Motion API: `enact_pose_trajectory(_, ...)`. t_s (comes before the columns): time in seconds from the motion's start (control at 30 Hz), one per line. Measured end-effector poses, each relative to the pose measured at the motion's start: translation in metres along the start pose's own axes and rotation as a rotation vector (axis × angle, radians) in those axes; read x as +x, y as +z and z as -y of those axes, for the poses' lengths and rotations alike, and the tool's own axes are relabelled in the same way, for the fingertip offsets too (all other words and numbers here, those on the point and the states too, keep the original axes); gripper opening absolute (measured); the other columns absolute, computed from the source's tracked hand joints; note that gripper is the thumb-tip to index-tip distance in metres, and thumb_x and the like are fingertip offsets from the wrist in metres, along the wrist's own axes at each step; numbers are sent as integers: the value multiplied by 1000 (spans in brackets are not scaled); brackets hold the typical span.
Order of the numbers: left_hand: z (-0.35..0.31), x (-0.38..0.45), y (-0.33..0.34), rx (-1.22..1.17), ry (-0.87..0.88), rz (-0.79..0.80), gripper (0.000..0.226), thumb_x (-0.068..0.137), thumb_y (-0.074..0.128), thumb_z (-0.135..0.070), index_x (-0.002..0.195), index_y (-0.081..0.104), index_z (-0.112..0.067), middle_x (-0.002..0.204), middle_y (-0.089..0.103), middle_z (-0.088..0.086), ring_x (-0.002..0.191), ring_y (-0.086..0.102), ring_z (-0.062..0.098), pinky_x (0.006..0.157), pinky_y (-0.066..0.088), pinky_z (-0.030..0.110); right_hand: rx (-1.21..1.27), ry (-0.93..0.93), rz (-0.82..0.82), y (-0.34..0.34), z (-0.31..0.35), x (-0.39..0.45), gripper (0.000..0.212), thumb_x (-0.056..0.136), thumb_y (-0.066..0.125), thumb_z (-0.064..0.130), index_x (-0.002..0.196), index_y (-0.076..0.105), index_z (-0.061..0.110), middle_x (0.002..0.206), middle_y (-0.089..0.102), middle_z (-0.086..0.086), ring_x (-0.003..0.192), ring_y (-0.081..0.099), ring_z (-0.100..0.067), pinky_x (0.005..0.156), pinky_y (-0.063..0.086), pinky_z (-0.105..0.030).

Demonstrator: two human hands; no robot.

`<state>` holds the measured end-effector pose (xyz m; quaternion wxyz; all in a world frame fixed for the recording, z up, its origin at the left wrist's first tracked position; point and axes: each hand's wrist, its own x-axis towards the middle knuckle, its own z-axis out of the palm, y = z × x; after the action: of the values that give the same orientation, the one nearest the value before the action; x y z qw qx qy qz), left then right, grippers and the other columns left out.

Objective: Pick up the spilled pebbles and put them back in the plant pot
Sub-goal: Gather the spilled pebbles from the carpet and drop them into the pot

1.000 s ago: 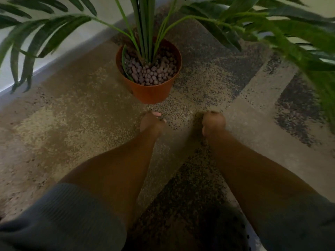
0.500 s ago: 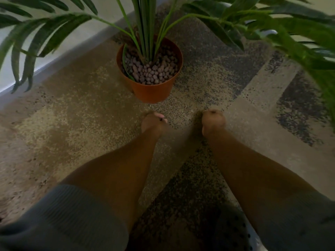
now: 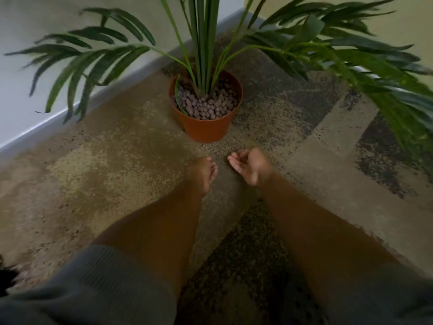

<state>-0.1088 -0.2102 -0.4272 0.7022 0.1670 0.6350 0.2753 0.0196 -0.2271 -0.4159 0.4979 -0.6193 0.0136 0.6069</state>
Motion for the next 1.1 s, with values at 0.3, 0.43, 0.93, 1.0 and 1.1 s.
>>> enact_pose_trajectory(0.3,-25,-27,-11,-263,-7,-23,23,99,42,-21,84,55,-9,86,55,1,74,52,6,66,48,17,-213,35,100,32,5,-29,31,97,37,4,121,54,-3,102,63,-17,101,61,-26,87,52,-32)
enact_pose_trajectory(0.43,-40,-39,-9,-481,58,40,34,103,37,-27,129,54,-11,120,58,2,106,58,11,79,52,17,-120,-16,167,56,23,-44,19,97,39,10,97,56,2,101,62,-15,93,63,-23,79,56,-29)
enact_pose_trajectory(0.93,-110,-91,23,-491,351,152,48,102,21,-23,137,48,-2,127,60,18,110,61,30,96,52,36,274,-145,317,100,78,-95,43,94,30,-1,133,45,-9,128,52,-25,116,55,-34,103,47,-40)
enact_pose_trajectory(1.0,-111,-94,22,-471,365,150,48,102,22,-23,137,49,-3,130,59,20,115,60,32,98,51,38,289,-132,334,99,76,-94,40,96,30,0,132,44,-11,128,51,-27,123,52,-35,106,45,-38)
enact_pose_trajectory(1.1,-107,-93,19,-464,373,177,48,104,21,-23,135,49,2,131,57,22,110,59,31,91,50,35,287,-126,344,97,72,-91,39,97,30,2,130,43,-13,131,50,-27,125,52,-35,109,43,-37)
